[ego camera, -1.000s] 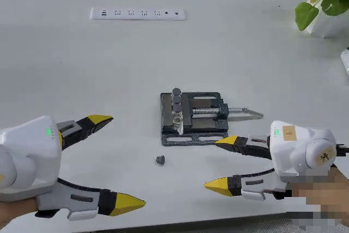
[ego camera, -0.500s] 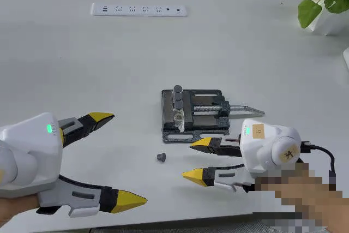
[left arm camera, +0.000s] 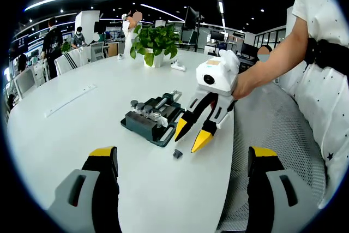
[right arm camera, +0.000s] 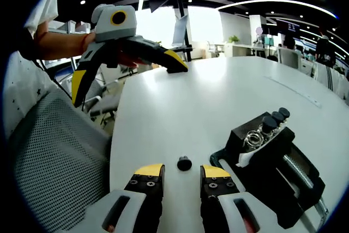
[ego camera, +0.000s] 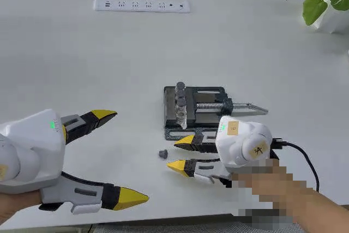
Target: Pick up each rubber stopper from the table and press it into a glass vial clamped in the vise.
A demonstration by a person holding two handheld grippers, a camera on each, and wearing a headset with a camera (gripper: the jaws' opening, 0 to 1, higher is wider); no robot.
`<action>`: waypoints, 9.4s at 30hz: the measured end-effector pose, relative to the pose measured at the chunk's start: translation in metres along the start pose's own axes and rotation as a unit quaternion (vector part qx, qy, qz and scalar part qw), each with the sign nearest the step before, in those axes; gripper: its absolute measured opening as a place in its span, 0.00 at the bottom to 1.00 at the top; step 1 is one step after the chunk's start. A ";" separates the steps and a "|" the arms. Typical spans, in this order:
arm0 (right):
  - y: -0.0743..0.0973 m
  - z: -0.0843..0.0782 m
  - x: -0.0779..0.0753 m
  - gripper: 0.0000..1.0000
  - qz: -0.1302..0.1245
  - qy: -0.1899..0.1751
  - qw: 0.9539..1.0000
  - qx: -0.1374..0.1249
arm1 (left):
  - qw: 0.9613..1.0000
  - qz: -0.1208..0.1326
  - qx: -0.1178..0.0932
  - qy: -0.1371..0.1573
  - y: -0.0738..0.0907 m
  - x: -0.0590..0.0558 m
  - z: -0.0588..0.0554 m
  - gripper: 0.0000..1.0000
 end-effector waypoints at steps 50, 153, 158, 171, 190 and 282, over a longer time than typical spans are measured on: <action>-0.006 -0.002 -0.006 0.08 -0.002 0.013 1.000 0.013 | 1.000 -0.004 -0.008 0.005 -0.005 0.000 0.003 0.95; 0.130 0.120 0.072 0.08 0.097 0.055 0.988 -0.110 | 0.982 -0.097 -0.159 -0.030 -0.010 -0.017 0.121 0.04; 0.130 0.121 0.072 0.08 0.098 0.053 0.988 -0.111 | 0.982 -0.098 -0.159 -0.031 -0.009 -0.017 0.122 0.04; 0.131 0.123 0.072 0.06 0.098 0.050 0.988 -0.110 | 0.981 -0.096 -0.169 -0.024 -0.008 -0.015 0.123 0.04; 0.127 0.121 0.061 0.06 0.082 0.037 0.992 -0.083 | 0.984 -0.076 -0.161 -0.020 -0.009 -0.008 0.109 0.12; 0.022 0.070 -0.060 0.05 -0.059 0.126 0.905 0.402 | 0.995 0.027 -0.100 0.010 -0.008 0.030 0.011 0.90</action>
Point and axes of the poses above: the centre of the closed fingertips' face, and the gripper's own axes: y roughly backward along the fingers, x roughly to its left, z roughly out of its top, the point moved 2 cm from there along y, roughly backward along the fingers, and after that the axes turned 13 degrees about -y, right-handed, at the moved point
